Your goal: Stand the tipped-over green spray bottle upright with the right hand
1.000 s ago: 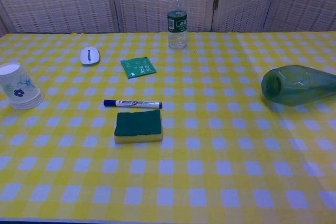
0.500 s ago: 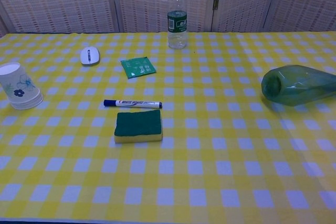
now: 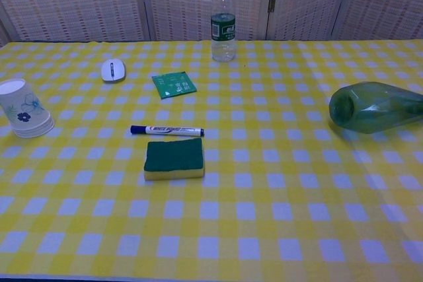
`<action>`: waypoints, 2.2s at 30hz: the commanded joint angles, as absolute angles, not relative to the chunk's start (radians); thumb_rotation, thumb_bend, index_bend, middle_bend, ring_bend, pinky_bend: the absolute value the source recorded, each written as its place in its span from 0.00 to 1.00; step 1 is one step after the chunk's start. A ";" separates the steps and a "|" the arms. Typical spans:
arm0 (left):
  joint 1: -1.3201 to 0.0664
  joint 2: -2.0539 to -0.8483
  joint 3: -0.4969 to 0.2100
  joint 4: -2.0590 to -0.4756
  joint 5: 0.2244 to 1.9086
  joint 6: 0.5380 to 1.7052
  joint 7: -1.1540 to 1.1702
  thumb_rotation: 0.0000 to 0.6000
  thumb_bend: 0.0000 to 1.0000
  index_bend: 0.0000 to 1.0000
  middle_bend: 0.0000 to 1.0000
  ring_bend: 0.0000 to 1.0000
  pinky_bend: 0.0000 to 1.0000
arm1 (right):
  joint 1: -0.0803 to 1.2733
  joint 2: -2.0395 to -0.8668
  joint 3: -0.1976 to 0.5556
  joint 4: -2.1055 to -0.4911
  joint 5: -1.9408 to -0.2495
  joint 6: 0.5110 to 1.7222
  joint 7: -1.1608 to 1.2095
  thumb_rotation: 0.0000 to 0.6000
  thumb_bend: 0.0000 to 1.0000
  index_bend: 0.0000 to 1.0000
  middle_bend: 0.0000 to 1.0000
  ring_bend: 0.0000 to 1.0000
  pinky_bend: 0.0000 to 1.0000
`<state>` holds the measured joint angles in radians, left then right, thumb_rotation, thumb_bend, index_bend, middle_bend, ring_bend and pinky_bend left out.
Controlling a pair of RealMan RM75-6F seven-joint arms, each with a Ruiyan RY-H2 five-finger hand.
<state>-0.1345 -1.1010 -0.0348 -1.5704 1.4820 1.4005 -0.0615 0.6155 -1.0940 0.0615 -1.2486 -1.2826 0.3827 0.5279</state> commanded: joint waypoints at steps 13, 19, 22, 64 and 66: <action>-0.137 -1.080 -0.030 -1.574 1.475 1.383 -0.111 0.29 0.34 0.00 0.14 0.06 0.00 | 0.761 -1.276 0.082 -1.128 -0.992 0.453 0.073 1.00 0.45 0.00 0.24 0.26 0.04; -0.134 -1.076 -0.033 -1.574 1.468 1.388 -0.116 0.29 0.34 0.00 0.14 0.06 0.00 | 0.802 -1.326 0.098 -1.128 -0.942 0.506 -0.009 1.00 0.45 0.00 0.24 0.26 0.04; -0.135 -1.075 -0.033 -1.574 1.467 1.386 -0.118 0.28 0.34 0.00 0.14 0.06 0.00 | 0.817 -1.345 0.110 -1.137 -0.939 0.526 -0.030 1.00 0.45 0.00 0.24 0.26 0.04; -0.111 -1.061 -0.025 -1.591 1.494 1.436 -0.113 0.29 0.34 0.00 0.15 0.08 0.00 | 0.771 -1.266 0.159 -1.548 -1.269 0.566 0.377 1.00 0.45 0.00 0.24 0.25 0.04; -0.111 -1.061 -0.024 -1.590 1.493 1.433 -0.111 0.29 0.34 0.00 0.15 0.08 0.00 | 0.765 -1.255 0.152 -1.548 -1.263 0.567 0.374 1.00 0.45 0.00 0.24 0.25 0.04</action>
